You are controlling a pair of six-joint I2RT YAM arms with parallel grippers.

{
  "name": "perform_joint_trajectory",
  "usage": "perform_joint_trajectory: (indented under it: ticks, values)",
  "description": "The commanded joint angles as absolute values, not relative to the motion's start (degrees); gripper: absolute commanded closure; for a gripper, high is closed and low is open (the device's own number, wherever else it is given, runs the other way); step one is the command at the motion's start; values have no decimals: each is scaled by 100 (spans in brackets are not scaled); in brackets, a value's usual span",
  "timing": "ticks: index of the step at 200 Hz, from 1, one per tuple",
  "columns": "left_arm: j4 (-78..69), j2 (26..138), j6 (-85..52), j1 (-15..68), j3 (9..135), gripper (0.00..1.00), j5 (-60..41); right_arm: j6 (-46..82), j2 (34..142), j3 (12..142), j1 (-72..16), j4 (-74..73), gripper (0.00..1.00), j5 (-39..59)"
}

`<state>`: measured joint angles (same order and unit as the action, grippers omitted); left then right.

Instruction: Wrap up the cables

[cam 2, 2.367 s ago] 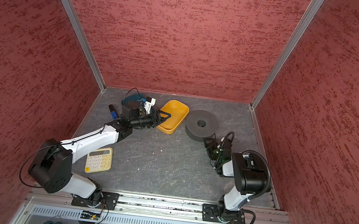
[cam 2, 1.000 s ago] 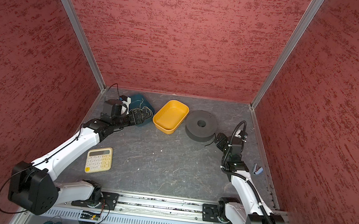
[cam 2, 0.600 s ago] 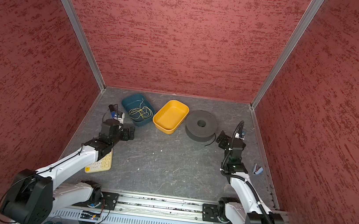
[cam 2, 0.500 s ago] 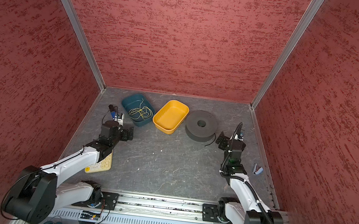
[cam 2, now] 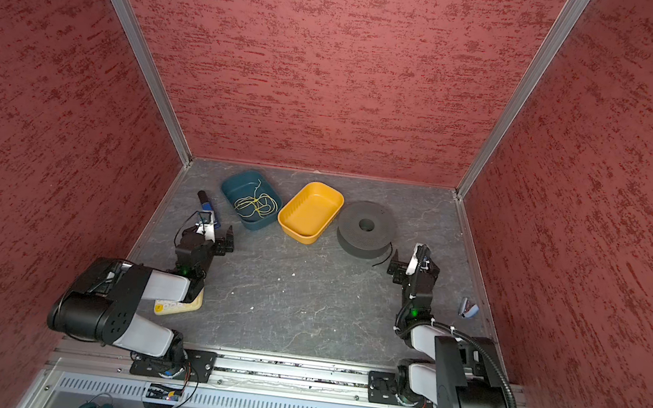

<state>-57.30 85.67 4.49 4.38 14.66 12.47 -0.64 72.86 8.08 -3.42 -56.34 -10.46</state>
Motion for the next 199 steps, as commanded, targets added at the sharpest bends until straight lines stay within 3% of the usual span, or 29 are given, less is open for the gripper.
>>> perform_joint_trajectory:
  ticks: [1, 22, 39, 61, 78, 97, 199]
  values:
    - [-7100, 9018, 437, 394, 1324, 0, 862, -471, 7573, 865, -303, -6816, 1, -1028]
    - [-6557, 8889, 326, 405, 1483, 1, 1002, -480, 8080, 893, -290, -7340, 1, -584]
    - [-5766, 8838, 76, 299, 1882, 0, 1249, -374, 8581, 845, -283, -7826, 1, -883]
    - [-5318, 8790, -180, -44, 2065, 1, 770, -353, 9170, 806, -268, -8603, 1, -1069]
    - [-5351, 8798, -180, -44, 2058, 1, 782, 48, 8943, 1133, -249, -7693, 1, -1872]
    - [-5361, 8796, -178, -41, 2049, 0, 786, 365, 8893, 1566, 64, -6740, 1, -1579]
    - [-5348, 8798, -165, -37, 2057, 0, 756, 381, 8890, 1509, 203, -6843, 1, -1217]
